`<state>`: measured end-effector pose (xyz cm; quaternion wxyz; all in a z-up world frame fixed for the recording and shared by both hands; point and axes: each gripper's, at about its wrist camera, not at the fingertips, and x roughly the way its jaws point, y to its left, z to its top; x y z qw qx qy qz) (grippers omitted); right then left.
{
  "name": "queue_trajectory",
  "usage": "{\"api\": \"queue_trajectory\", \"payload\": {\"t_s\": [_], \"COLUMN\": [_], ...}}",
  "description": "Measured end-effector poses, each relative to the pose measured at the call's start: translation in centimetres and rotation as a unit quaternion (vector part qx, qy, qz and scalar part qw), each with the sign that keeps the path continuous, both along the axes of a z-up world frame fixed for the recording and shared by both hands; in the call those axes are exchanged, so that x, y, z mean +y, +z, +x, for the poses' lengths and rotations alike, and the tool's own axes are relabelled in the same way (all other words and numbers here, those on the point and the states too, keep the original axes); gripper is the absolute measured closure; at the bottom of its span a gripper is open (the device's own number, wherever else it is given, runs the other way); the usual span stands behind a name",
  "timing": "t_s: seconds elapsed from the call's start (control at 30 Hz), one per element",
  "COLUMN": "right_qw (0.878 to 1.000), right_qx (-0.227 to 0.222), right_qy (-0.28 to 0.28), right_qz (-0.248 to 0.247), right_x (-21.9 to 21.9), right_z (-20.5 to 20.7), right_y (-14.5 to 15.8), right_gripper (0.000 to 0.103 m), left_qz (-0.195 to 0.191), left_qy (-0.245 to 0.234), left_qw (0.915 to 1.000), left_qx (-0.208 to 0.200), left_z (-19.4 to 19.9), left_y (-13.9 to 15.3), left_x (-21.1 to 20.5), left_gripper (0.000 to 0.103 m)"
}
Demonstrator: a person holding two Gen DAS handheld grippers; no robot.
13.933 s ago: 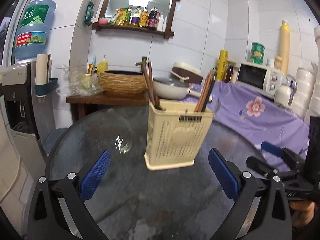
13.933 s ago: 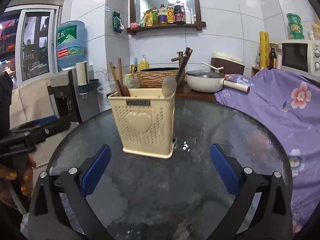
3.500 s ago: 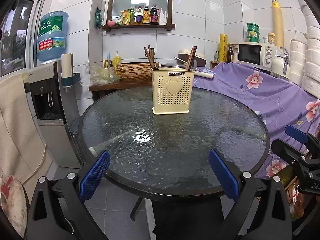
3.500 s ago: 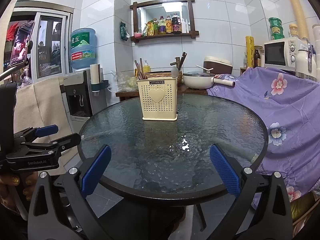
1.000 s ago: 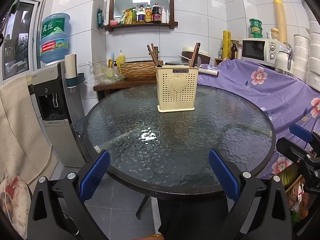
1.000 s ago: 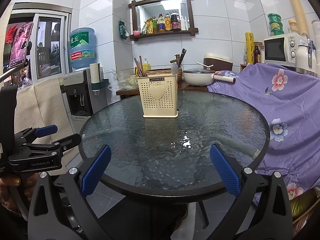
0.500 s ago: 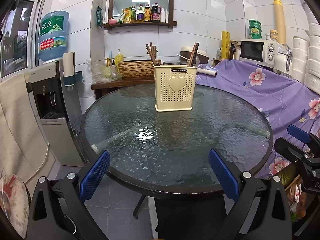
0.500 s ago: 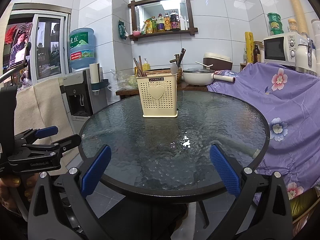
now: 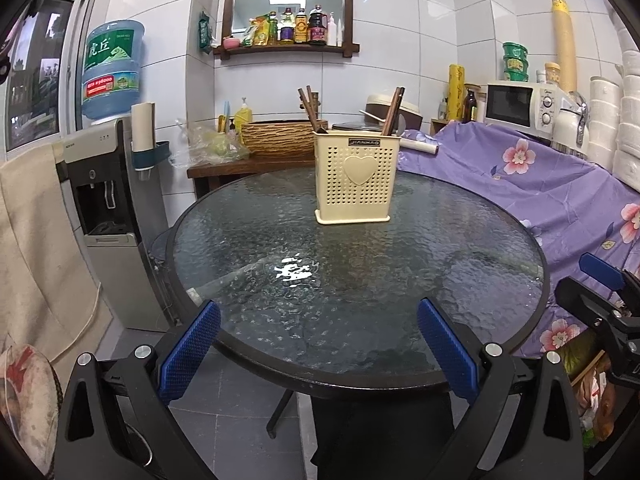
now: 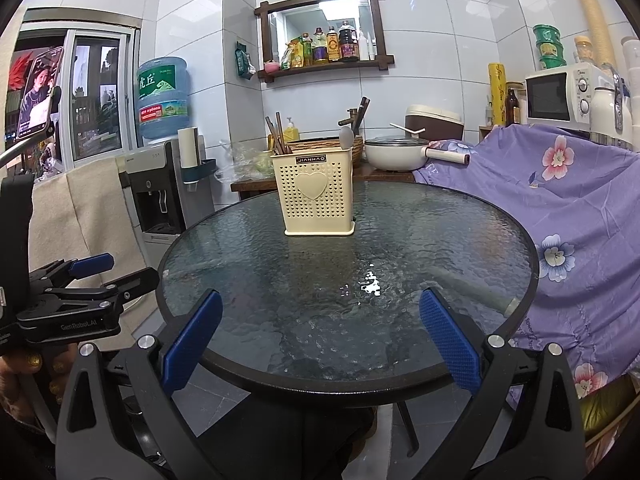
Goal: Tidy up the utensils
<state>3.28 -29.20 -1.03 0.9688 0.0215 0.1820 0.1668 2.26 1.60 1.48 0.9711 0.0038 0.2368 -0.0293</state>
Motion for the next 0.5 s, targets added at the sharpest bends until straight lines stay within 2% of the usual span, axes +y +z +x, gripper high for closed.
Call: {"api": "queue_trajectory", "payload": {"t_s": [0.5], "right_qw": [1.0], "right_qx": [0.004], "right_qy": [0.0], "right_qz": [0.005], "right_x": [-0.04], "right_z": [-0.01], "right_y": [0.02], "right_gripper": [0.006], "left_qz": [0.004], "left_qy": [0.0], "left_qw": [1.0], "left_qx": [-0.001], "left_z": [-0.04], "left_y": [0.19], "left_x": [0.01], "left_gripper": [0.006]}}
